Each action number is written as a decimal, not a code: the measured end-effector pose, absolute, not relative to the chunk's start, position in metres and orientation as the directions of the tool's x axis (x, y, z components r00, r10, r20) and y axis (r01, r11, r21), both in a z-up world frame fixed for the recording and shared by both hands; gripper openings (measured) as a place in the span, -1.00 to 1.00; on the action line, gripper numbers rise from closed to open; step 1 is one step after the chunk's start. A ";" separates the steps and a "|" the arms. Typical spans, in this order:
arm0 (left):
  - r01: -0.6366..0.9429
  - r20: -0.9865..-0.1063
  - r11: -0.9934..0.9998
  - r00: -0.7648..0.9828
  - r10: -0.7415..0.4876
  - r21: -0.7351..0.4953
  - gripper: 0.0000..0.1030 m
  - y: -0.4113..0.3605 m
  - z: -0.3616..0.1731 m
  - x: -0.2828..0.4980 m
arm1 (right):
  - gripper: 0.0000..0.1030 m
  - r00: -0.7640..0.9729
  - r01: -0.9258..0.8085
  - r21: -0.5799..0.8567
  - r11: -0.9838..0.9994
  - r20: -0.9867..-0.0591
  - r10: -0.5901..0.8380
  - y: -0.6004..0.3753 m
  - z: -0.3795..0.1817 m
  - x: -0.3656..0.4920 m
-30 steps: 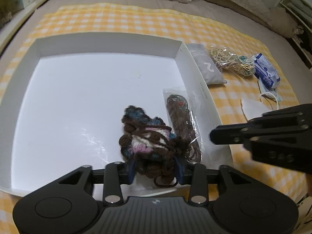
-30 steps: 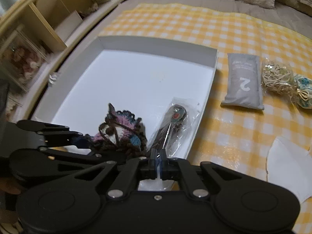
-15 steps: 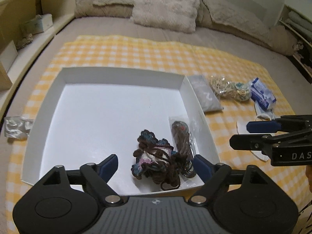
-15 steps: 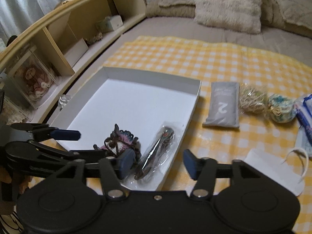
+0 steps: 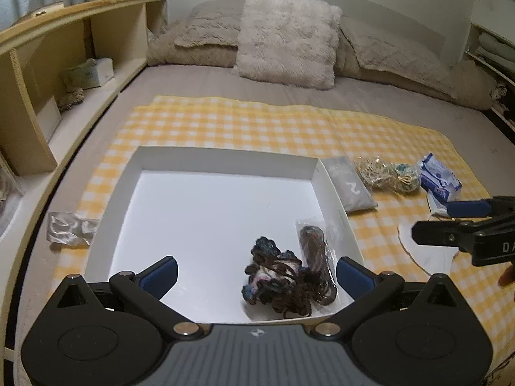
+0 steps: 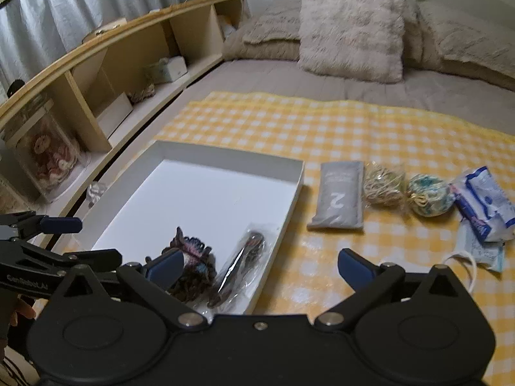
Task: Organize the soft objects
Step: 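Move both tools back over the remaining items on the blanket, then grasp the grey cushion pouch with the left tool while the right tool grasps the wipe pack, then lift the grey pouch and wipe pack with both tools over the white box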
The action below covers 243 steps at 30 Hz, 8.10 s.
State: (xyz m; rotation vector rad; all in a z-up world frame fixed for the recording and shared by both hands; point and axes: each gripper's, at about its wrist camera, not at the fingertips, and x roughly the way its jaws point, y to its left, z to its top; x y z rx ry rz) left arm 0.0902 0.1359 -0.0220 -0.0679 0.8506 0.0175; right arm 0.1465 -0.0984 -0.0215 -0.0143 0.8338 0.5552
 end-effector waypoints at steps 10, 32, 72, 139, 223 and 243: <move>-0.062 -0.715 0.997 0.699 0.005 -0.053 1.00 0.136 -0.007 0.086 | 1.00 0.582 -0.455 0.165 0.875 -0.689 0.433 -0.111 -0.008 0.139; 0.016 -0.630 0.997 0.774 -0.062 -0.079 1.00 0.062 0.022 0.135 | 1.00 0.746 -0.267 0.152 0.952 -0.592 0.304 -0.225 0.020 0.149; 0.057 -0.833 0.994 0.542 -0.106 -0.089 0.41 -0.029 -0.105 0.310 | 0.79 0.806 -0.056 -0.009 0.998 -0.591 0.040 -0.324 -0.060 0.300; 0.433 -0.868 0.899 0.468 -0.167 0.060 0.38 -0.078 -0.169 0.327 | -0.45 0.465 -0.384 0.111 0.917 -0.835 0.296 -0.316 -0.082 0.287; -0.096 -0.651 0.992 0.758 0.020 -0.081 0.08 0.149 -0.015 0.200 | -0.67 0.598 -0.340 0.362 0.868 -0.629 0.496 -0.098 -0.020 0.245; -0.104 -0.867 0.994 0.497 0.035 -0.019 0.08 0.223 -0.100 0.184 | -0.67 0.456 -0.280 0.319 0.906 -0.786 0.418 0.026 -0.100 0.261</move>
